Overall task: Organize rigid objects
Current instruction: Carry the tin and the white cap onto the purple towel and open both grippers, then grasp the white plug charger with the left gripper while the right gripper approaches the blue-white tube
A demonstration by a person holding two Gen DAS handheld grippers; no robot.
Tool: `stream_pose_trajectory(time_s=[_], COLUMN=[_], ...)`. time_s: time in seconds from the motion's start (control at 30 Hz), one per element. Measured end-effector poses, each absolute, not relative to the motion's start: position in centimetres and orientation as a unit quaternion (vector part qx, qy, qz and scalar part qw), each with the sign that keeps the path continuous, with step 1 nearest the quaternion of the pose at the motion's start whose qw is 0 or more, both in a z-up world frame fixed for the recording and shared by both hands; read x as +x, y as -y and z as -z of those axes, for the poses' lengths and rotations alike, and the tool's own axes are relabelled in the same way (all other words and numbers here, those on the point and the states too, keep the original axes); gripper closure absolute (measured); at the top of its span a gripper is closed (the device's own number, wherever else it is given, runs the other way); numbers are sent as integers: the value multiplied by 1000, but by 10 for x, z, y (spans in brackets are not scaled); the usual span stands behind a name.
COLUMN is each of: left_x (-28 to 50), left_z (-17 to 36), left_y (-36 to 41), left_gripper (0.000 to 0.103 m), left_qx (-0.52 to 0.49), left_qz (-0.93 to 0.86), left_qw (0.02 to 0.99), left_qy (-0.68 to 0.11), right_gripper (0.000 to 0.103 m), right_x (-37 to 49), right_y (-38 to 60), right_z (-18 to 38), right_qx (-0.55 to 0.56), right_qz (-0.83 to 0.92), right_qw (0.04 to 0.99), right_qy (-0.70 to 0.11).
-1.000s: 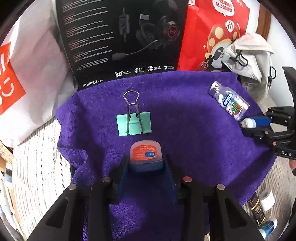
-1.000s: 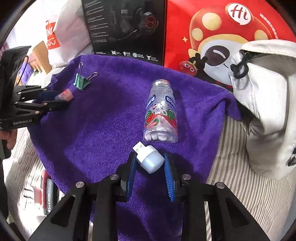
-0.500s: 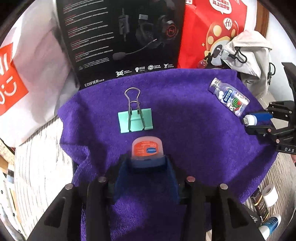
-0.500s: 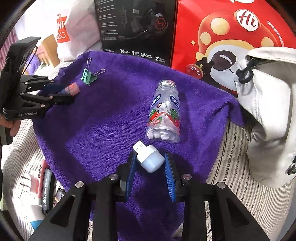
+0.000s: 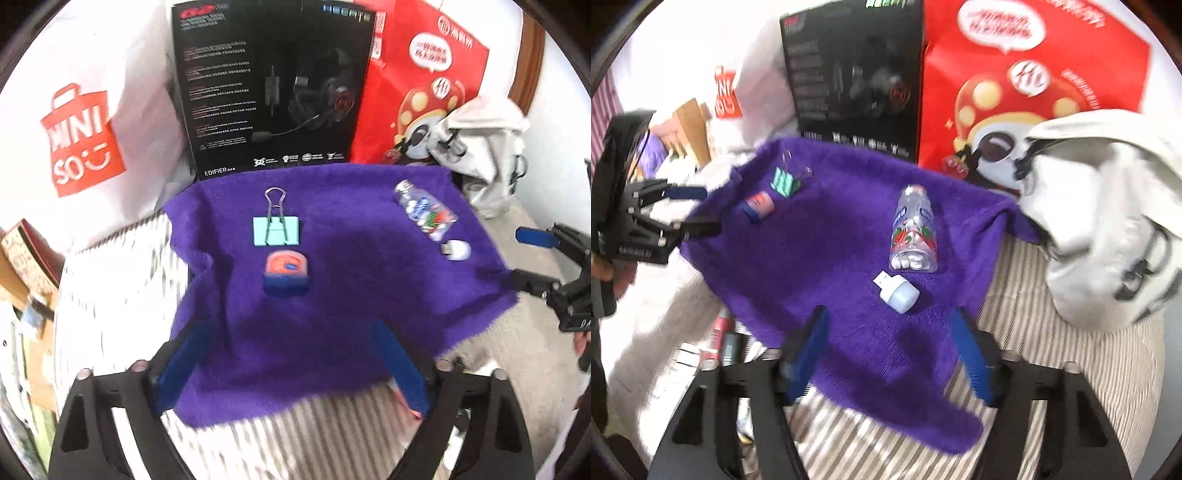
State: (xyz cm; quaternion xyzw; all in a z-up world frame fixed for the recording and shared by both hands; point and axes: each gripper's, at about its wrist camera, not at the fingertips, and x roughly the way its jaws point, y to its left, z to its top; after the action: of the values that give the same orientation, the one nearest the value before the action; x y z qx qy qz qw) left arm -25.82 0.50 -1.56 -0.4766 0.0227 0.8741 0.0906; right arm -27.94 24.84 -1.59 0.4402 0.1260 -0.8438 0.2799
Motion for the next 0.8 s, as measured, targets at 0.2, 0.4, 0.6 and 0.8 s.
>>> stream_pose_trajectory(time_s=[0.2,0.4,0.6,0.8], left_x=[-208,-179,-157,-159], left_z=[15,47,72,81], left_y=[-15,-32,-41,-49], left_gripper=[2,2,5,34], left_qx=[-467,-463,-459,-457], left_qz=[-875,-868,-860,-849], left_qw=[126,178,201,233], left_qy=[32,-9,-100,-125], right_gripper=[0,0,0,0], right_x=[-247,-206,-177,-158], right_y=[-263,-268,-284,-291], right_z=[-2,1,17,28], right_qx=[438,451,476,494], right_qz=[862,854,846,838], right_qw=[241,252,239,229], right_qy=[-81,-61,-34,-35])
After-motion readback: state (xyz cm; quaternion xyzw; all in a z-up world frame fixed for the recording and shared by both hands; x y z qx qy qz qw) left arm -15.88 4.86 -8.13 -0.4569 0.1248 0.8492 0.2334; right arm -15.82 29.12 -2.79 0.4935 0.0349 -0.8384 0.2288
